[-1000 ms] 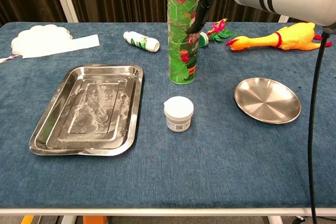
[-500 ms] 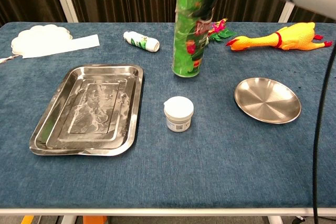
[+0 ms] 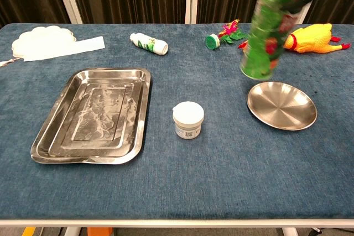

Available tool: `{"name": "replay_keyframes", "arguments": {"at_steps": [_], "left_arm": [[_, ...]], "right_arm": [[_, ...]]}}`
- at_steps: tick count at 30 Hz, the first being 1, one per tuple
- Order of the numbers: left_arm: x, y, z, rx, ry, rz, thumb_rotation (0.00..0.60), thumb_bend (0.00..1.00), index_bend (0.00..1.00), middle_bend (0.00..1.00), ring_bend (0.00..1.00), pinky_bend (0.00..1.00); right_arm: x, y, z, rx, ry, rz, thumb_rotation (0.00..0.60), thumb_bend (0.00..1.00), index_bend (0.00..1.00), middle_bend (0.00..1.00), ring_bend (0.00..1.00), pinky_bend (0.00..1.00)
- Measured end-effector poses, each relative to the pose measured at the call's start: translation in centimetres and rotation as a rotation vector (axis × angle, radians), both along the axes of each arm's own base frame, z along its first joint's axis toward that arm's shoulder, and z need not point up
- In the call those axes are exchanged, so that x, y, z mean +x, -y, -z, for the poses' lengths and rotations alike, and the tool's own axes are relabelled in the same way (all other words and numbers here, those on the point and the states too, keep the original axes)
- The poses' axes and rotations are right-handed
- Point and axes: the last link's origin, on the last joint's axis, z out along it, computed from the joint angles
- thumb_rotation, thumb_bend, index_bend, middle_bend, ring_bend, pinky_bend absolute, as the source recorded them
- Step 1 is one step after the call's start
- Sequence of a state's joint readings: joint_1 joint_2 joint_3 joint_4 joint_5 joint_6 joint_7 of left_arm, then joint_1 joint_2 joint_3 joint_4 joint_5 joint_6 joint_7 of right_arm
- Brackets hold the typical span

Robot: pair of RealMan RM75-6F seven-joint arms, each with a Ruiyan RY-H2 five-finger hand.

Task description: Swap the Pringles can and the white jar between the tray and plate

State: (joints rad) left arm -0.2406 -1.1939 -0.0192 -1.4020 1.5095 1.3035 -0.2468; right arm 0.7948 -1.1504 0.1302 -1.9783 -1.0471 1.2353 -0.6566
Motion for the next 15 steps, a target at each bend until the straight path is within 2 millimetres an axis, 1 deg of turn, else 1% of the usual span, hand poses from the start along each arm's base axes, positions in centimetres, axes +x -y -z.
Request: {"name": "replay_keyframes", "arguments": {"at_steps": [5, 9, 15], "left_arm": [[0.2, 0.0, 0.1, -0.002, -0.001, 0.010, 0.600, 0.09, 0.11, 0.09, 0.04, 0.30], [0.2, 0.1, 0.3, -0.009, -0.003, 0.011, 0.600, 0.09, 0.11, 0.09, 0.04, 0.30], [0.3, 0.0, 0.5, -0.017, -0.003, 0.009, 0.600, 0.09, 0.11, 0.09, 0.04, 0.30]], "right_arm": [[-1.7, -1.4, 0.0, 0.014, 0.009, 0.014, 0.600, 0.22, 0.54, 0.45, 0.41, 0.58], [-2.7, -1.8, 0.3, 0.028, 0.020, 0.023, 0.600, 0.22, 0.54, 0.45, 0.41, 0.57], [-3.3, -2.2, 1.0, 0.055, 0.008, 0.036, 0.600, 0.22, 0.54, 0.45, 0.41, 0.56]]}}
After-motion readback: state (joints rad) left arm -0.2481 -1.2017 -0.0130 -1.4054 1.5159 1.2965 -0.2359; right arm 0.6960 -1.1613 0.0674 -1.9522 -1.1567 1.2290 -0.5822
